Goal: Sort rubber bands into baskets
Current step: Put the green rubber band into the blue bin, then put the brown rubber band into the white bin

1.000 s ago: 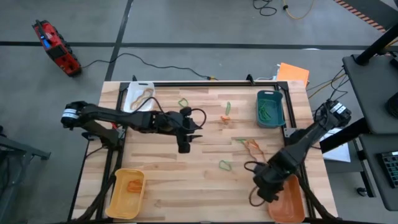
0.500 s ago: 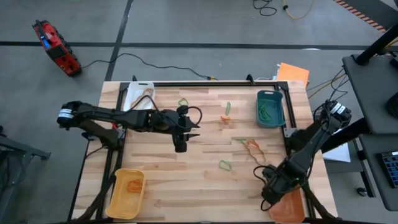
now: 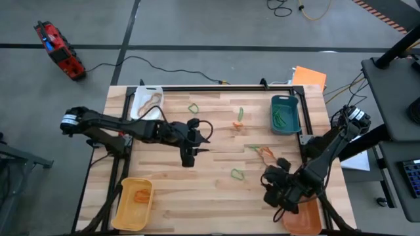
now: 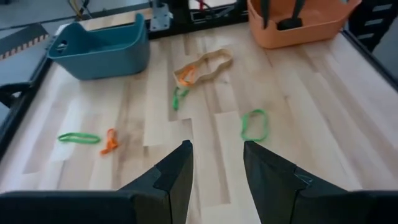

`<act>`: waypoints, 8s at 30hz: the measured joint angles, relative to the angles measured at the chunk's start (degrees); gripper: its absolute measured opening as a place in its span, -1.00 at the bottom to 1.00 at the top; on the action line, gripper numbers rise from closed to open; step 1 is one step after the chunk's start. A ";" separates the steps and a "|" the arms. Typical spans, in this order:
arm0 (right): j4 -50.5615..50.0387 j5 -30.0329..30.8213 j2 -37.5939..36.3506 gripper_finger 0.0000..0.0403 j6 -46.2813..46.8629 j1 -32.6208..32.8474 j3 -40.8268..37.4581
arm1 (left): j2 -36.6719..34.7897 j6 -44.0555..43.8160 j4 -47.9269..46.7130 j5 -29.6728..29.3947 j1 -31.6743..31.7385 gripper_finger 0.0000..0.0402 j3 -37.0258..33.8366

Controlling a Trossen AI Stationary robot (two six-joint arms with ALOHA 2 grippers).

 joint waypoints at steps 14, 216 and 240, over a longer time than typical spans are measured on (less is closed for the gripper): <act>10.44 32.36 -0.02 -0.33 -27.88 0.00 0.24 | 0.04 -5.60 4.56 -0.39 -4.97 -0.37 -3.39; -29.98 4.25 11.89 0.28 -23.35 -76.26 7.63 | -5.35 -8.81 27.31 -16.88 -14.60 -0.37 -21.36; -3.92 -15.07 11.95 0.28 -37.79 -52.40 8.50 | -5.35 -8.83 27.31 -16.85 -14.60 -0.37 -21.36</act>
